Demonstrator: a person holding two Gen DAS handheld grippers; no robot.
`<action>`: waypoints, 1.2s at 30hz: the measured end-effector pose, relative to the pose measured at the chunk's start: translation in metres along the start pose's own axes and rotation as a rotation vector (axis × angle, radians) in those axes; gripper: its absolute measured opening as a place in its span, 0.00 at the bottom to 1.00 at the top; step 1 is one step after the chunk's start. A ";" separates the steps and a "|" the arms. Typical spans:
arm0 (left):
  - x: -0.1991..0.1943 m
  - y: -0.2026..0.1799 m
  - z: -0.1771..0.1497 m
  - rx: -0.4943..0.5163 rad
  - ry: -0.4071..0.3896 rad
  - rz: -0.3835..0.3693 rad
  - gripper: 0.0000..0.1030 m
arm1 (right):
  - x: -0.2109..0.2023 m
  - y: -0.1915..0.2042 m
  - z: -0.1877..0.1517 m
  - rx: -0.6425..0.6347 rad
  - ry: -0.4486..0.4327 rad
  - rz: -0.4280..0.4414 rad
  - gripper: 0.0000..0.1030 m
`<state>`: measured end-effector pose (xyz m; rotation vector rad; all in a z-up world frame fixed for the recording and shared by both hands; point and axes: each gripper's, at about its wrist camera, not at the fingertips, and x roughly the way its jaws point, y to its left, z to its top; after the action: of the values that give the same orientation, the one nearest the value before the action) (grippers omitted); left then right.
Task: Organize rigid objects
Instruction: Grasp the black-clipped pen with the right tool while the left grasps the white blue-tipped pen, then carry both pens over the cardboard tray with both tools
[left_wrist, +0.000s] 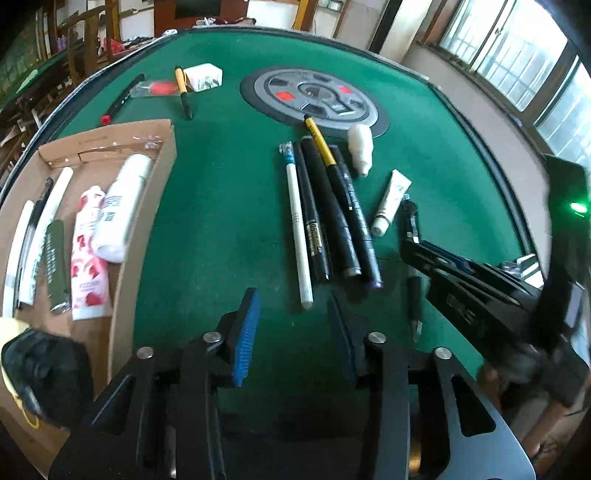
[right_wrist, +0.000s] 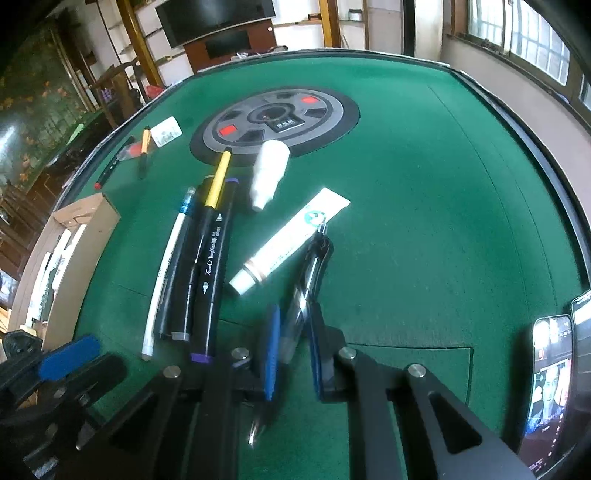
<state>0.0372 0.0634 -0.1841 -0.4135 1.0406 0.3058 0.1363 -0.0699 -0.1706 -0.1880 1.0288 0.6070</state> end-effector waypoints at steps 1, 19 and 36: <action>0.004 -0.001 0.001 0.003 0.011 -0.002 0.30 | 0.000 -0.001 -0.001 0.004 -0.005 0.005 0.14; -0.007 0.011 -0.038 0.012 0.062 0.043 0.07 | -0.012 0.000 -0.022 -0.002 -0.017 0.062 0.14; 0.022 0.005 0.014 0.029 -0.001 0.120 0.22 | -0.015 0.006 -0.032 -0.007 -0.046 0.046 0.14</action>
<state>0.0561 0.0750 -0.1985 -0.3253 1.0692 0.3974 0.1038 -0.0838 -0.1737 -0.1563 0.9889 0.6543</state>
